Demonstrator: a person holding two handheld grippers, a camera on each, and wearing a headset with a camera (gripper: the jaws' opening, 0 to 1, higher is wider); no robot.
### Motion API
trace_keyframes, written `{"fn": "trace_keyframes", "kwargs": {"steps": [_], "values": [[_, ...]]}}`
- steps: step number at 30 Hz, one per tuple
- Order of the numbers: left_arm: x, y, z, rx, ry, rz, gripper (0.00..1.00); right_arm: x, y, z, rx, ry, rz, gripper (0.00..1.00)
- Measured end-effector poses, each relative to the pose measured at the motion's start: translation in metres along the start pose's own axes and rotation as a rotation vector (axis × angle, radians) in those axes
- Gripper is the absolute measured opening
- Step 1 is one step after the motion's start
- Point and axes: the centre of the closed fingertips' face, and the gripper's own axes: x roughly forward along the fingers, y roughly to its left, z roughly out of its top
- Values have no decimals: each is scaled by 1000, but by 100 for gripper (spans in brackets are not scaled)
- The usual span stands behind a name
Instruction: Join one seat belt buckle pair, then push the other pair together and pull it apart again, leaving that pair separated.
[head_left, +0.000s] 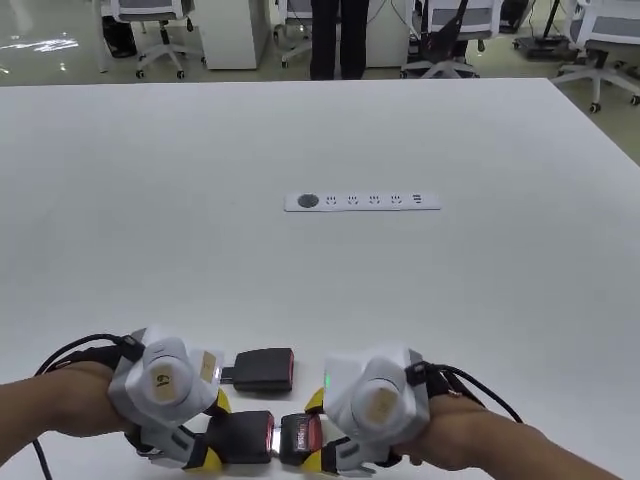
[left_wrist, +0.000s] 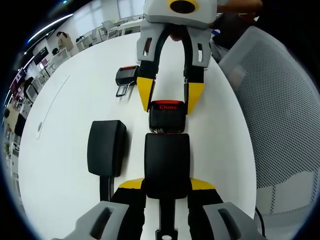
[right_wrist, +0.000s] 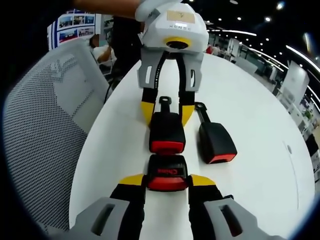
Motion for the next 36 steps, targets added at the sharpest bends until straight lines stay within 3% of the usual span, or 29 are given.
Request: {"fn": "trace_keyframes", "kwargs": {"steps": [12, 22, 29, 36], "values": [[-3, 3, -5, 19, 28, 23, 37, -5, 1, -3, -17, 28, 12, 36], [-14, 5, 2, -29, -10, 51, 42, -20, -6, 1, -41, 25, -4, 41], [-24, 8, 7, -32, -21, 61, 44, -31, -15, -2, -38, 27, -17, 42], [-33, 18, 8, -37, -20, 78, 46, -44, -29, -8, -26, 35, -40, 43]]}}
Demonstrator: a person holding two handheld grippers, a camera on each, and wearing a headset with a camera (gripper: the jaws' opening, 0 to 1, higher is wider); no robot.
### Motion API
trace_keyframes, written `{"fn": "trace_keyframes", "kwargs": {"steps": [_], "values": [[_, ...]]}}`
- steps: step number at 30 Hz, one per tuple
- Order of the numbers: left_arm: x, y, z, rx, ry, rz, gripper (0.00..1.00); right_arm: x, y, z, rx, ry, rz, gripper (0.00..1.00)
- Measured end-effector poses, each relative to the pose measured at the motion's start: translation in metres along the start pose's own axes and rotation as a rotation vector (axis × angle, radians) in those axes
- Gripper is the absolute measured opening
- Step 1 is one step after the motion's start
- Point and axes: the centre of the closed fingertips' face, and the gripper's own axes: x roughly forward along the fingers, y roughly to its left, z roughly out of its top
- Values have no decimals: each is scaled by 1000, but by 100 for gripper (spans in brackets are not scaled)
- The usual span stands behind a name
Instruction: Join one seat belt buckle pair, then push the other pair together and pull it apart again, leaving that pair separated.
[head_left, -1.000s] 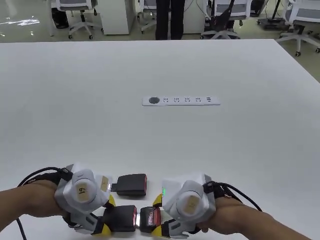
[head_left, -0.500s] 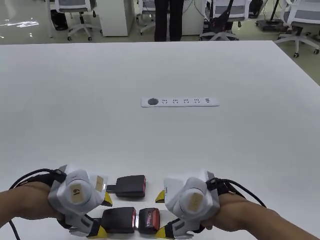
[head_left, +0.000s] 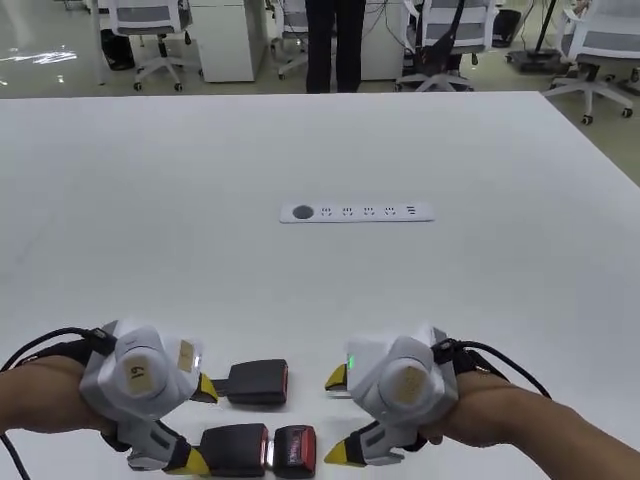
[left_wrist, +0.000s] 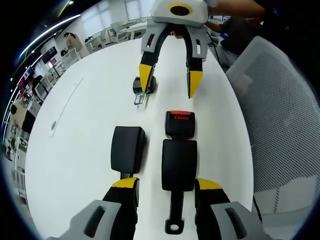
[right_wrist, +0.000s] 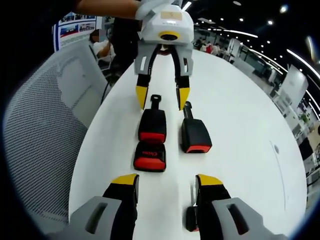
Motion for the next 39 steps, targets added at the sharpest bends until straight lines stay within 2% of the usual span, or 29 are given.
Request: {"fn": "trace_keyframes", "kwargs": {"steps": [6, 8, 10, 14, 22, 26, 28, 30, 34, 39], "values": [[-6, 14, 7, -26, -20, 17, 46, -8, -13, -8, 18, 4, -20, 43], [-5, 22, 5, -27, -20, 21, 46, -10, -17, -12, 23, 8, -24, 43], [-4, 23, 11, -29, -20, 22, 46, -13, -22, -16, 27, 12, -27, 43], [-3, 34, 16, -29, -20, 23, 46, -16, -29, -25, 36, 28, -31, 43], [2, 49, 20, -18, -3, 9, 46, -20, -41, -46, 53, 64, -29, 43], [7, 56, 17, -17, 5, 0, 46, -23, -49, -56, 56, 80, -28, 42], [9, 57, 19, -17, 13, -6, 45, -25, -52, -59, 58, 86, -27, 41], [14, 61, 15, -19, 21, -11, 45, -25, -54, -63, 64, 93, -23, 40], [18, 59, 17, -19, 38, -32, 45, -24, -54, -71, 60, 105, -4, 39], [31, 63, 12, -15, 52, -44, 42, -24, -55, -78, 54, 117, 13, 37]]}}
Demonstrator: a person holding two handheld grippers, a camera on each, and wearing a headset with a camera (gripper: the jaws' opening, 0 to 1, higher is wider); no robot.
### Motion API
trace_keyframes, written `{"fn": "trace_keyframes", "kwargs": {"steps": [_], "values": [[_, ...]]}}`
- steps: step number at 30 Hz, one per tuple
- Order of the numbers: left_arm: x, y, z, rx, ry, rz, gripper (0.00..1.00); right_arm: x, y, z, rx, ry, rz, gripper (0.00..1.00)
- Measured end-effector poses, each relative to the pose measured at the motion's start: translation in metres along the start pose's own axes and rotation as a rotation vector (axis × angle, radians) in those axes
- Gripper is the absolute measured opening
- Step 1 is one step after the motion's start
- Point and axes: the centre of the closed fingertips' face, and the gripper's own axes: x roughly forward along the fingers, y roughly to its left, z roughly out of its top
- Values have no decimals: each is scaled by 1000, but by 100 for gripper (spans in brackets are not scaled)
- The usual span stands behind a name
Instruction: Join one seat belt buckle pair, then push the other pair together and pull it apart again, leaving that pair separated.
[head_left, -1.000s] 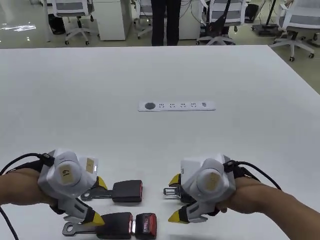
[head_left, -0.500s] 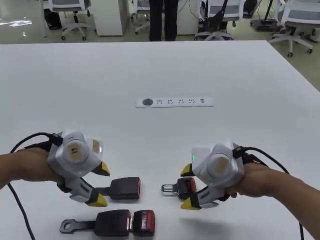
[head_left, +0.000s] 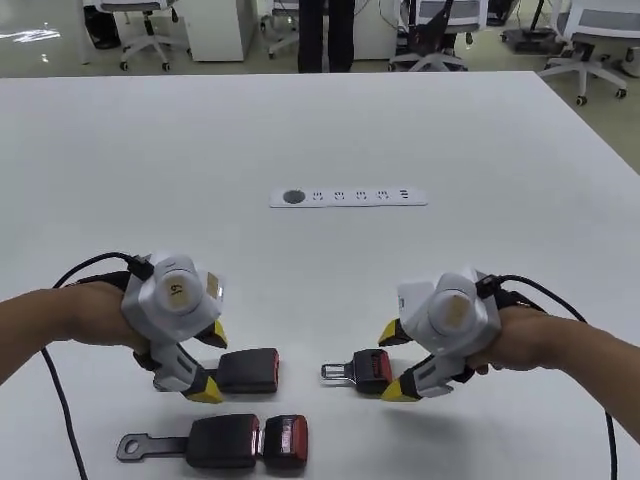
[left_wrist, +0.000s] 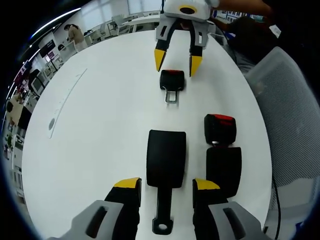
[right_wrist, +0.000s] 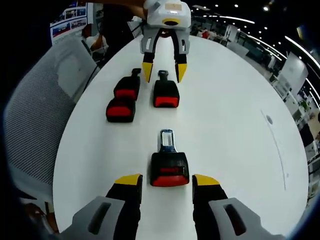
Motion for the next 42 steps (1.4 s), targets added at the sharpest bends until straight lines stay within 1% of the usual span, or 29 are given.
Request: {"fn": "trace_keyframes", "kwargs": {"steps": [4, 7, 9, 11, 13, 15, 16, 20, 25, 27, 30, 35, 38, 42], "values": [[6, 0, 1, 0, 10, -19, 41, 3, 0, -6, -2, 13, 17, 34], [10, 0, 1, 1, 17, -30, 39, 3, 2, -5, -5, 13, 23, 33], [13, 2, -1, 4, 25, -31, 36, 2, 1, -5, -3, 9, 22, 30], [14, 3, -2, -2, 28, -35, 34, 3, 0, -5, -6, 9, 26, 30], [15, 1, -1, -7, 26, -39, 34, 4, 1, -5, -5, 8, 26, 30], [16, 0, -3, -1, 31, -43, 34, 5, 2, -6, -1, 11, 29, 30], [18, 1, -4, 3, 34, -39, 33, 6, 2, -7, -1, 11, 31, 30], [17, 1, -4, 6, 28, -35, 33, 7, 2, -7, 5, 11, 31, 31], [17, 1, -4, 36, 21, -29, 32, 9, 3, -6, 19, 4, 31, 30], [16, 1, -4, 36, 19, -29, 32, 10, 2, -7, 15, 0, 33, 30], [16, -1, -2, 36, 25, -29, 32, 10, 2, -7, 19, -5, 32, 30], [15, -1, -3, 41, 38, -33, 32, 10, 2, -6, 23, -4, 31, 29], [16, 0, -5, 38, 41, -33, 32, 10, 1, -6, 23, -2, 33, 29], [15, -1, -3, 31, 38, -31, 32, 11, 0, -6, 18, 6, 38, 29]]}}
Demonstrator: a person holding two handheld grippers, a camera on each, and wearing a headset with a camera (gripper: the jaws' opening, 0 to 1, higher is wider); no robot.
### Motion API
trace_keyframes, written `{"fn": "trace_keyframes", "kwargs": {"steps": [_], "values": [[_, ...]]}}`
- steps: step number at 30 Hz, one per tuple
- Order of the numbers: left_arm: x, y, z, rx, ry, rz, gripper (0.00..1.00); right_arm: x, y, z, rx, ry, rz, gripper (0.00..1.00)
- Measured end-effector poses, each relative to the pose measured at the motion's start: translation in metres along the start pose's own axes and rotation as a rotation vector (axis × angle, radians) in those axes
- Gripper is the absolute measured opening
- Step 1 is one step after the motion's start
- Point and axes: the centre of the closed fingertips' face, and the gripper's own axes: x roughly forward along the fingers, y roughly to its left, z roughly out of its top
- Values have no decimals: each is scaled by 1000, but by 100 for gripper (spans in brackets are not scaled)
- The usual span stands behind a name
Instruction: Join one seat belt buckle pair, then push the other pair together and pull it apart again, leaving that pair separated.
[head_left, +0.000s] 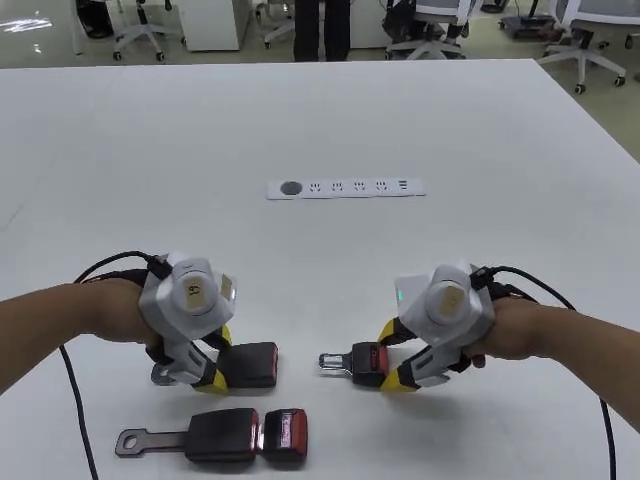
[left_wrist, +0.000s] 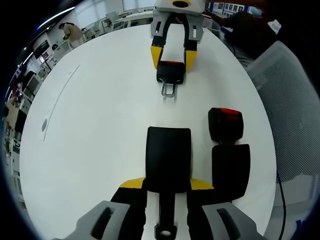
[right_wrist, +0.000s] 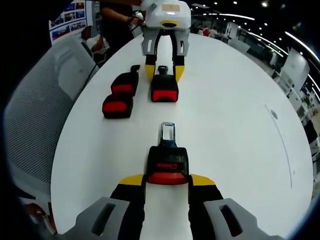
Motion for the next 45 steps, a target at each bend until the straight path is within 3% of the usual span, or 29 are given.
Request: {"fn": "trace_keyframes", "kwargs": {"steps": [22, 45], "values": [[1, 2, -1, -17, 16, 1, 32, 6, -5, 8, -44, 28, 33, 29], [1, 3, 0, -27, 31, 2, 32, 19, -4, 31, -73, 18, 56, 29]]}}
